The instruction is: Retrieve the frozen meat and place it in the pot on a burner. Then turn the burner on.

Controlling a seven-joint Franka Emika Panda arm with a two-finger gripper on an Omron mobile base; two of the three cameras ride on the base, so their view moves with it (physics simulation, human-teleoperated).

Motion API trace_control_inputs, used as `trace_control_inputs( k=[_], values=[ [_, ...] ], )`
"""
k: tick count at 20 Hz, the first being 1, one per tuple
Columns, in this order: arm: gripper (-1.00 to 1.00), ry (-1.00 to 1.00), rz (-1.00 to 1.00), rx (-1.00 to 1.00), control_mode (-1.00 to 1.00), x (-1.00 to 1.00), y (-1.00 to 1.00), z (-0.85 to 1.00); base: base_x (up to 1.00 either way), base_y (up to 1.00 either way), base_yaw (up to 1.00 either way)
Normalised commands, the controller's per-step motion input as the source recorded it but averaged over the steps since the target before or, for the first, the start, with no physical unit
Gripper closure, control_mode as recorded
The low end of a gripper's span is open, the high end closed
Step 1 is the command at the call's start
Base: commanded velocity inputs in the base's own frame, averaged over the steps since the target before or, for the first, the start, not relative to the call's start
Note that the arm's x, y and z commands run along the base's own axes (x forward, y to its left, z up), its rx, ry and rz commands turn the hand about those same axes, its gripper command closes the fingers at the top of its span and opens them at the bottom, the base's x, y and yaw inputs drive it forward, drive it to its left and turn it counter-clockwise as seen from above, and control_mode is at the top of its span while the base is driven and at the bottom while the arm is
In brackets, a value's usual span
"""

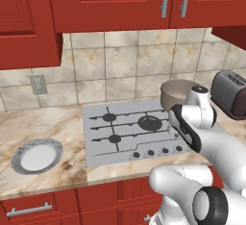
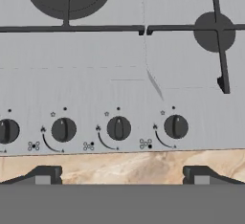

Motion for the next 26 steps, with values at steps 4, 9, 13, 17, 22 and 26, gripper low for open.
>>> trace_control_inputs(
  k=[4,9,13,17,22,26],
  values=[
    [-1.00,0.09,0.00,0.00,-1.00,0.11,0.00,-0.16,0.00,0.00,0.00],
    [-1.00,0.12,0.00,0.00,-1.00,0.04,0.00,-0.26,0.00,0.00,0.00],
    [-1.00,0.04,0.00,0.00,-1.00,0.00,0.00,-0.20,0.00,0.00,0.00],
    [-1.00,0.00,0.00,0.00,-1.00,0.14,0.00,-0.12,0.00,0.00,0.00],
    [-1.00,0.00,-0.01,0.00,-1.00,0.16,0.00,-0.15,0.00,0.00,0.00],
    [-1.00,0.00,-0.03,0.00,-1.00,0.07,0.00,-0.23,0.00,0.00,0.00]
  ],
)
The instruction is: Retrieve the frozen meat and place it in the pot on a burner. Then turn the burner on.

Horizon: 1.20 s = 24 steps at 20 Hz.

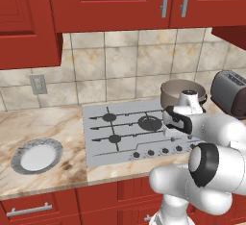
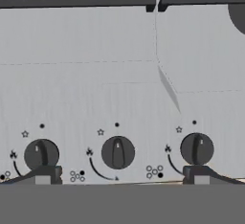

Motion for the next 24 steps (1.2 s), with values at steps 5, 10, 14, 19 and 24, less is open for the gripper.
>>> trace_control_inputs(
  k=[5,10,14,19,24],
  values=[
    [-1.00,0.00,-0.03,0.00,-1.00,0.00,0.00,-0.19,0.00,0.00,0.00],
    [-1.00,0.00,-0.02,0.00,-1.00,0.00,0.00,-0.15,0.00,0.00,0.00],
    [-1.00,0.00,-0.02,0.00,-1.00,0.00,0.00,-0.18,0.00,0.00,0.00],
    [-1.00,0.00,-0.01,0.00,-1.00,0.00,0.00,-0.24,0.00,0.00,0.00],
    [-1.00,0.00,-0.02,0.00,-1.00,0.00,0.02,-0.19,0.00,0.00,0.00]
  ],
)
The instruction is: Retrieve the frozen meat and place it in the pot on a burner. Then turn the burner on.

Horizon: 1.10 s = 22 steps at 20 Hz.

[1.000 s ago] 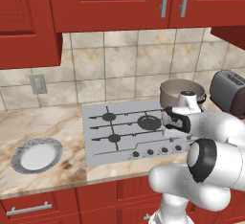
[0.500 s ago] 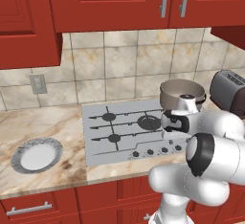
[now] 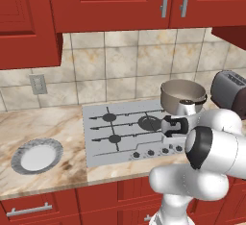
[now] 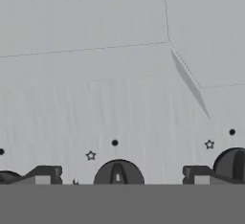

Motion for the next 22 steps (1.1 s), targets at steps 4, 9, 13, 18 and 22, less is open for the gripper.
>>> trace_control_inputs(
  k=[4,9,13,18,22],
  values=[
    [-1.00,0.01,-0.02,0.00,-1.00,0.00,0.00,-0.11,0.00,0.00,0.00],
    [-1.00,0.00,-0.02,0.00,-1.00,0.00,0.01,-0.12,0.00,0.00,0.00],
    [-1.00,0.00,-0.01,0.00,-1.00,0.00,0.00,-0.12,0.00,0.00,0.00],
    [-1.00,0.05,-0.01,0.00,-1.00,0.00,0.00,-0.34,0.00,0.00,0.00],
    [-1.00,0.13,-0.01,0.00,-1.00,0.00,0.00,-0.54,0.00,0.00,0.00]
  ],
)
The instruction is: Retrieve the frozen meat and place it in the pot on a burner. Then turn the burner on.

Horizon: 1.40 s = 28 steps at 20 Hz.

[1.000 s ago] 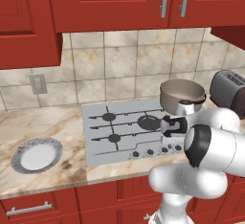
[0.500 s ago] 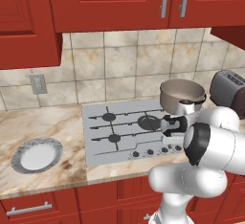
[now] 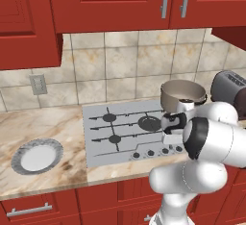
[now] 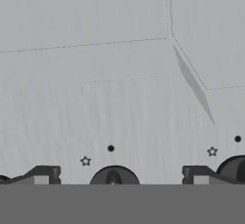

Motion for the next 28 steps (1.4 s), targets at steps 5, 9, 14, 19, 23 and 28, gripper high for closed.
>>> trace_control_inputs(
  k=[5,9,14,19,23,28],
  values=[
    [-1.00,0.03,-0.01,0.00,-1.00,-0.01,0.08,-0.24,0.00,0.00,0.00],
    [-1.00,0.00,-0.02,0.00,-1.00,-0.16,0.05,-0.05,0.00,0.00,0.00],
    [-1.00,-0.06,-0.03,0.00,-1.00,-0.32,0.00,-0.06,0.00,0.00,0.00],
    [-1.00,-0.06,-0.02,0.00,-1.00,-0.24,0.01,-0.02,0.00,0.00,0.00],
    [-1.00,-0.01,0.00,0.00,-1.00,0.02,0.01,0.00,0.00,0.00,0.00],
    [-1.00,0.00,0.00,0.00,-1.00,0.17,0.00,0.00,0.00,0.00,0.00]
  ],
)
